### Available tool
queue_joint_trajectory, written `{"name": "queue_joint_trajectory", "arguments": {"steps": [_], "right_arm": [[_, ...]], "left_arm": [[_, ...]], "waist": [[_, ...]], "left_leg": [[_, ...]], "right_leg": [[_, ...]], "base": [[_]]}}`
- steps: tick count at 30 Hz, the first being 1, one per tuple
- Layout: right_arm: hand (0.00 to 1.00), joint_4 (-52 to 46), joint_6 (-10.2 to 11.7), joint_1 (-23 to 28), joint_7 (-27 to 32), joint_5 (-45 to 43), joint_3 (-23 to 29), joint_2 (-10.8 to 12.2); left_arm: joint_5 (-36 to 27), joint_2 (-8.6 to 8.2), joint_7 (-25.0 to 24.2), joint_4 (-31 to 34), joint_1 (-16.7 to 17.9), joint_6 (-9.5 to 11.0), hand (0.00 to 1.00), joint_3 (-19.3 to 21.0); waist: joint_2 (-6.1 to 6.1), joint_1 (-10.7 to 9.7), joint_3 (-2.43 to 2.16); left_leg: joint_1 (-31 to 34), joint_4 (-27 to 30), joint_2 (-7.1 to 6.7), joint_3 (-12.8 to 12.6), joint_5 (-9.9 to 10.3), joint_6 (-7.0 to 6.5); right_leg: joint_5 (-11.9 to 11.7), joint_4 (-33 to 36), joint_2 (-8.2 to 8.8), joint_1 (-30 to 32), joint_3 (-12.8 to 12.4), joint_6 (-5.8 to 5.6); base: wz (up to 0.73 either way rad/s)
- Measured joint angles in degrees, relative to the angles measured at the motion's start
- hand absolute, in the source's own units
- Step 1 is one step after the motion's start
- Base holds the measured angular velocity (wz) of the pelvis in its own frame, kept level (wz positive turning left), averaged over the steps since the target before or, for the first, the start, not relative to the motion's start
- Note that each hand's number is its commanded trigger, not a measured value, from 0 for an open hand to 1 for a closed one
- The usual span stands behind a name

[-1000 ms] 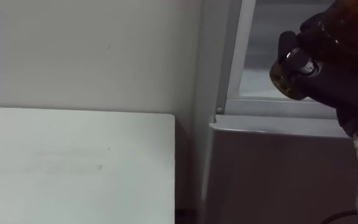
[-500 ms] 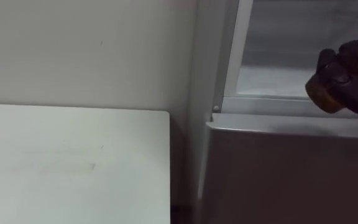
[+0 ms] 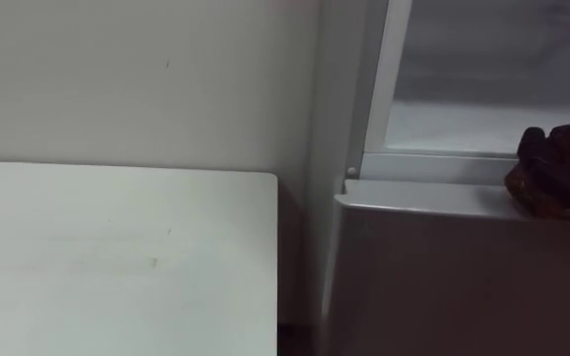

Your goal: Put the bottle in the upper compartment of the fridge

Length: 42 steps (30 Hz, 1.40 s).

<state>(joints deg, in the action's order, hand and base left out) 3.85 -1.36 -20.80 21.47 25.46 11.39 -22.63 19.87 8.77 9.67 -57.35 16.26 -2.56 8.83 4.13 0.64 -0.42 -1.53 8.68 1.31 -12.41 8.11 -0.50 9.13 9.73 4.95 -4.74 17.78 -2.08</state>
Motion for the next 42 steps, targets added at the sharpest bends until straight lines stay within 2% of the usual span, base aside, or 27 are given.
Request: {"name": "queue_joint_trajectory", "arguments": {"steps": [6,9,13,16,19,25,32,38,42], "right_arm": [[1.0,0.8,0.0,-1.2,1.7,0.0,-0.2,-1.5],[1.0,1.5,-0.1,-1.8,1.7,-0.2,-0.2,-3.3],[1.0,4.1,-1.8,-6.3,1.5,-0.8,-0.2,-6.3],[1.0,6.5,-1.9,-9.4,1.7,-0.7,-0.3,-10.0],[1.0,6.6,-1.9,-10.8,1.5,-0.7,-0.8,-11.3],[1.0,9.6,-1.9,-12.0,-0.4,0.6,-1.3,-11.3],[1.0,16.8,-1.9,-13.9,0.3,0.9,-2.1,-11.3],[1.0,22.2,-3.5,-15.2,-0.3,1.0,-3.5,-11.3],[1.0,24.5,-3.7,-17.2,-0.6,0.9,-3.9,-11.3]], "left_arm": [[-0.1,0.18,-0.2,0.2,0.9,-0.4,0.0,-0.1],[0.0,0.41,-0.7,1.5,1.6,-1.2,0.0,0.1],[0.0,1.31,-2.7,1.8,1.7,-1.1,0.0,0.9],[0.6,1.49,-3.1,1.8,1.5,-0.9,0.0,3.2],[1.0,1.62,-3.0,1.7,1.7,-1.0,0.0,4.3],[0.9,1.62,-3.0,1.6,1.3,-1.1,0.0,4.6],[0.9,1.62,-2.7,0.4,1.1,-1.3,0.0,4.7],[0.9,1.61,-2.7,0.4,1.3,-2.7,0.0,4.7],[0.9,1.6,-2.6,0.4,1.6,-3.4,0.0,4.7]], "waist": [[0.28,0.1,0.34],[1.12,0.2,0.72],[1.88,0.5,0.59],[2.5,1.4,0.48],[3.1,1.5,0.52],[3.88,2.0,0.52],[3.98,2.9,0.46],[4.43,3.2,0.1],[4.52,3.6,0.0]], "left_leg": [[0.1,0.0,-0.05,0.9,0.0,0.0],[1.0,0.7,-0.14,1.3,0.0,-0.01],[2.0,1.1,-0.21,1.3,-0.1,-0.01],[1.9,1.0,-0.2,1.6,-0.1,0.0],[1.6,1.0,-0.04,1.8,0.0,0.08],[1.2,0.9,-0.03,2.0,0.0,0.15],[1.3,1.0,0.02,2.0,0.0,0.16],[2.0,1.2,0.06,2.1,0.0,0.16],[1.8,1.1,0.05,2.1,0.0,0.17]], "right_leg": [[0.0,0.0,0.12,-0.5,0.9,-0.01],[0.2,-0.1,0.21,-0.1,1.4,0.16],[0.4,0.1,0.22,0.8,1.4,0.26],[0.4,0.1,0.21,0.6,1.8,0.26],[0.4,0.0,0.19,0.1,3.0,0.26],[0.4,0.0,0.21,-0.5,3.6,0.25],[0.4,0.1,0.21,-0.4,3.9,0.26],[0.4,0.2,0.34,0.0,5.1,0.27],[0.4,0.2,0.42,-0.3,6.0,0.27]], "base": [[0.05],[0.07],[0.03],[0.07],[0.1],[0.01],[-0.01],[0.03],[0.0]]}}
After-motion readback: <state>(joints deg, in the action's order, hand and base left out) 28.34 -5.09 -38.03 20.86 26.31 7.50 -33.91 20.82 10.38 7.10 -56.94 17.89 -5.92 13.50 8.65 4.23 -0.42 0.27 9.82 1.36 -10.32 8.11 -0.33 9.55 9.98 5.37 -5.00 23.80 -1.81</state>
